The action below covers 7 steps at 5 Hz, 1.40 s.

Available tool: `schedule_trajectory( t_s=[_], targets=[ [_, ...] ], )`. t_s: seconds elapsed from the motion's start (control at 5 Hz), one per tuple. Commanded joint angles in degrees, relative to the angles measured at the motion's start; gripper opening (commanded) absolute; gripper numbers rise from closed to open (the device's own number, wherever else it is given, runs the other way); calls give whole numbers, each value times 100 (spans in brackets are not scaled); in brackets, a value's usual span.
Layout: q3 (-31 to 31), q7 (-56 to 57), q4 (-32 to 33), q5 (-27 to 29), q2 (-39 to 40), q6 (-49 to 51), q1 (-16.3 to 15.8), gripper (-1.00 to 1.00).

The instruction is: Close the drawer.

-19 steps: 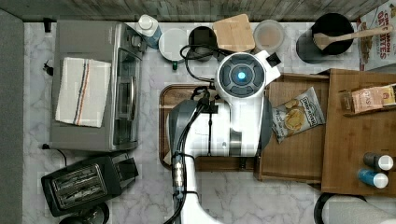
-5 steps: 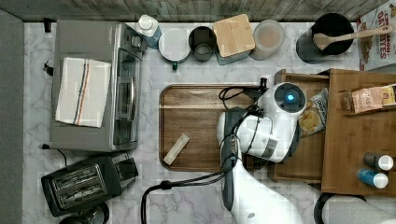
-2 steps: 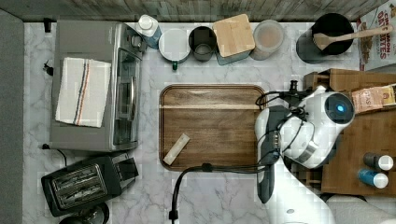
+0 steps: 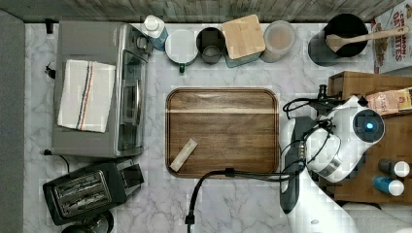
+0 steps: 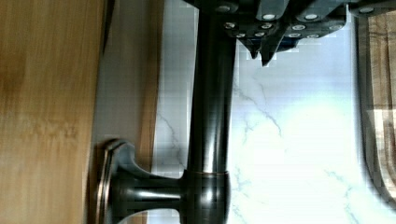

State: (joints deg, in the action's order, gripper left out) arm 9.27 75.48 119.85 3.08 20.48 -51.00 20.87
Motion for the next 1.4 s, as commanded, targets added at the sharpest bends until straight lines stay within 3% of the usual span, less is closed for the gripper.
schedule_trajectory(
  t_s=[0.2, 1.4],
  targets=[
    [737, -343, -253, -445, -369, -871, 290, -100],
    [856, -298, -253, -378, -358, -871, 173, -100]
  ],
)
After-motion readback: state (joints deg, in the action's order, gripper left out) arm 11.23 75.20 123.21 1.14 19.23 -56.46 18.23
